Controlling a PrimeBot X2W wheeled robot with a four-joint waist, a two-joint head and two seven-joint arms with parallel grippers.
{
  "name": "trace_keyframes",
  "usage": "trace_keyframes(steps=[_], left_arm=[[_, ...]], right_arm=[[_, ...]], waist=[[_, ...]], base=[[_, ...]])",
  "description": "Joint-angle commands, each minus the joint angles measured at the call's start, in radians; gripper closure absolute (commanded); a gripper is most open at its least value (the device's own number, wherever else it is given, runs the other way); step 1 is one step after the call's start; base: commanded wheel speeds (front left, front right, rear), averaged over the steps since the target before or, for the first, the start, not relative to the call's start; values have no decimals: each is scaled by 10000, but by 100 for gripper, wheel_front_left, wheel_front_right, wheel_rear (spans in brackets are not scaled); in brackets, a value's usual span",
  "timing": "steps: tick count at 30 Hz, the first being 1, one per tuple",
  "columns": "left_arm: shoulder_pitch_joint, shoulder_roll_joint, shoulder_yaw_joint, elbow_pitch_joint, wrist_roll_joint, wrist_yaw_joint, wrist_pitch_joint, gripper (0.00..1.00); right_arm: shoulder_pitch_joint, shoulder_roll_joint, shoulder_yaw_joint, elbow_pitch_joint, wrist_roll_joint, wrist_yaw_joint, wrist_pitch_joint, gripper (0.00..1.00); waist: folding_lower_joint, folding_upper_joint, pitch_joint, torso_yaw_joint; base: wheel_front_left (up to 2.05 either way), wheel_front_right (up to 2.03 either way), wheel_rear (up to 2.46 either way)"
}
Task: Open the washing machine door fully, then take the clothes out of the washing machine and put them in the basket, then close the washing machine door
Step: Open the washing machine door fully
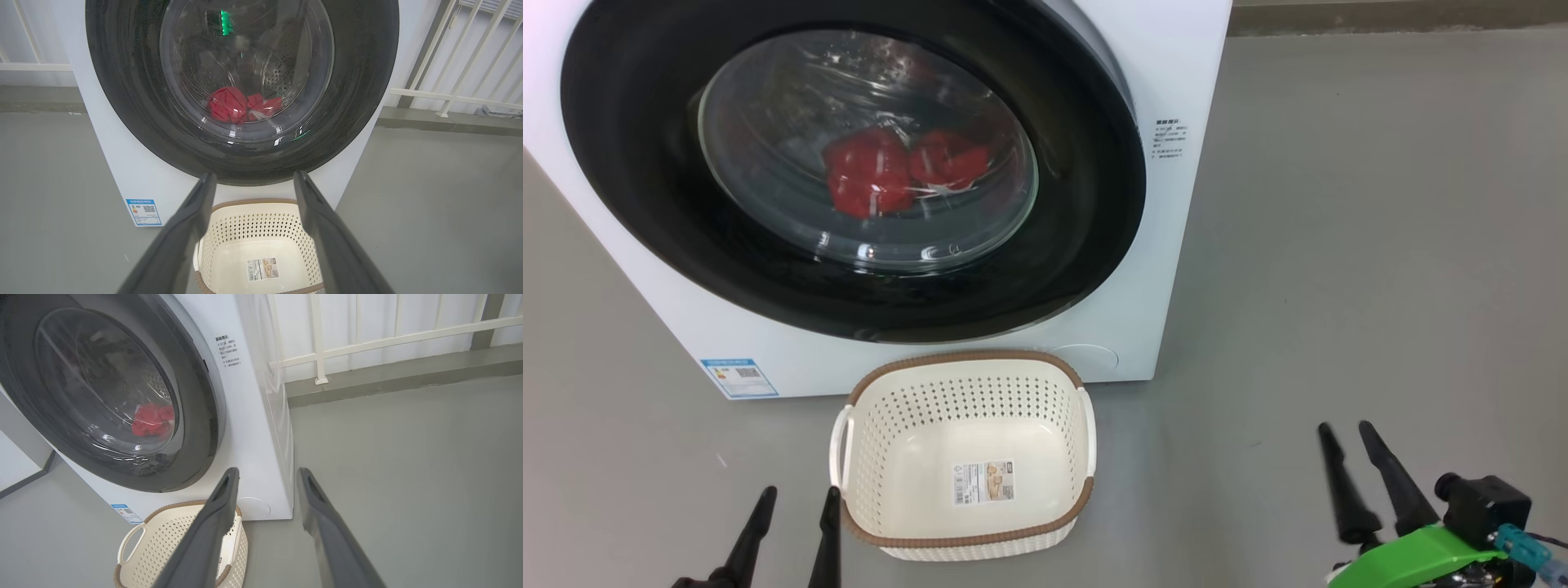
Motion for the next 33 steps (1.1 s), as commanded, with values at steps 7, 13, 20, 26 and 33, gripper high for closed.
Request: trace_keyframes(steps=[7,13,20,26,33], left_arm=[[-341,120,226,-339,-54,-56,-122,0],[-680,118,172,-378,-118,-56,-122,0],[-1168,115,-23,-415,-230,-56,-122,0],[-1518,113,-173,-366,-358,-56,-122,0],[-1800,112,-302,-290,-452,-56,-122,0]], right_arm=[[-1209,36,109,-698,1433,-7,-120,100],[-2610,67,74,-1023,2666,-7,-120,100],[-4388,-318,308,-1021,4264,-7,-120,100],[-6041,-1485,1387,-493,7026,-7,270,100],[-7113,-2327,1973,-198,9425,-7,1709,100]], waist=[[0,0,247,-8],[0,0,633,135],[0,0,1192,563],[0,0,1678,1002],[0,0,1999,1349]], base=[[0,0,0],[0,0,0],[0,0,0],[0,0,0],[0,0,0]])
